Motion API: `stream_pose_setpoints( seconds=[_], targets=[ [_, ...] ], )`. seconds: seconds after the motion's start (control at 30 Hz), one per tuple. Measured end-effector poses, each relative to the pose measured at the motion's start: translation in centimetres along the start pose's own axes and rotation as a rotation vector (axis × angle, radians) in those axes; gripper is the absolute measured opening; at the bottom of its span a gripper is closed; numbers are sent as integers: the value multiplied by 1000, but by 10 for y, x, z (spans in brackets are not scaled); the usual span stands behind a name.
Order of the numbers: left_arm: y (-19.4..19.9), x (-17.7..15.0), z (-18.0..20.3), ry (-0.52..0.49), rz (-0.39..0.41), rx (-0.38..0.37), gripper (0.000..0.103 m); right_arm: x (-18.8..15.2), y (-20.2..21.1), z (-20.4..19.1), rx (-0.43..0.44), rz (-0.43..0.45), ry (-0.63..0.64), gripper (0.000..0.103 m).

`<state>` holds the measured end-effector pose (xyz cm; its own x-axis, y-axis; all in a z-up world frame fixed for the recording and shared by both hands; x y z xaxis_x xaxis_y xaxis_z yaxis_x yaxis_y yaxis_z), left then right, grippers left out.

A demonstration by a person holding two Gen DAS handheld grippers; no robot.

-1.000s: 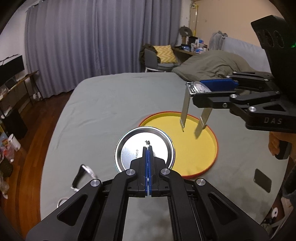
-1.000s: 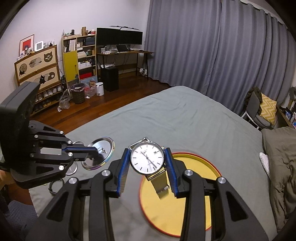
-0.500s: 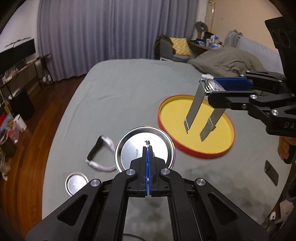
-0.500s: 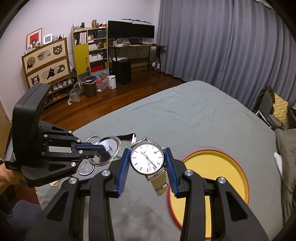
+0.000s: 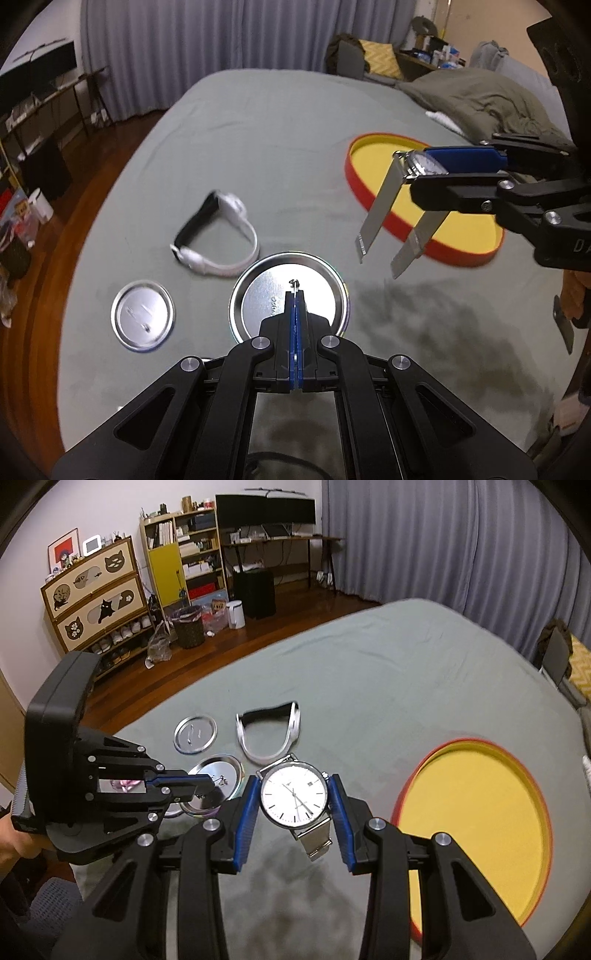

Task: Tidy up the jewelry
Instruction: 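Lower the silver watch onto the bedspread while the left tool lowers the badge beside it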

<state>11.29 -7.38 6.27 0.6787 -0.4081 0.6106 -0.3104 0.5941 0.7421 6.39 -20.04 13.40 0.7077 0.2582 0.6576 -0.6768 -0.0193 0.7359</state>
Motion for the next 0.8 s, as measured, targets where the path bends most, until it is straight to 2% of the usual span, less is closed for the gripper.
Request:
stream_pose_setpoints(
  seconds=[0.23, 0.5, 0.8],
  targets=[
    [-30, -16, -12, 19, -64, -1, 0, -17, -41, -5, 12, -65, -15, 36],
    [-55, -16, -12, 16, -121, 5, 0, -42, -79, 2, 19, -137, -47, 36],
    [-61, -17, -9, 9, -129, 11, 0, -54, -87, 8, 22, -135, -53, 36]
  ],
)
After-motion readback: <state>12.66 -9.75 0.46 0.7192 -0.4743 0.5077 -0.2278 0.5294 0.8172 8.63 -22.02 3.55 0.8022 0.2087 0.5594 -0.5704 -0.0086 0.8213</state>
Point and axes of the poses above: each gripper's, at about its wrist camera, not at the fingertips, and y roughly against the way its jaws point, z to its right, x to its top, the point moved 2 cm from there along -y, roughly the way its jaws point, and after that the axes turned 14 degrees about -x, right-handed, at the moved point
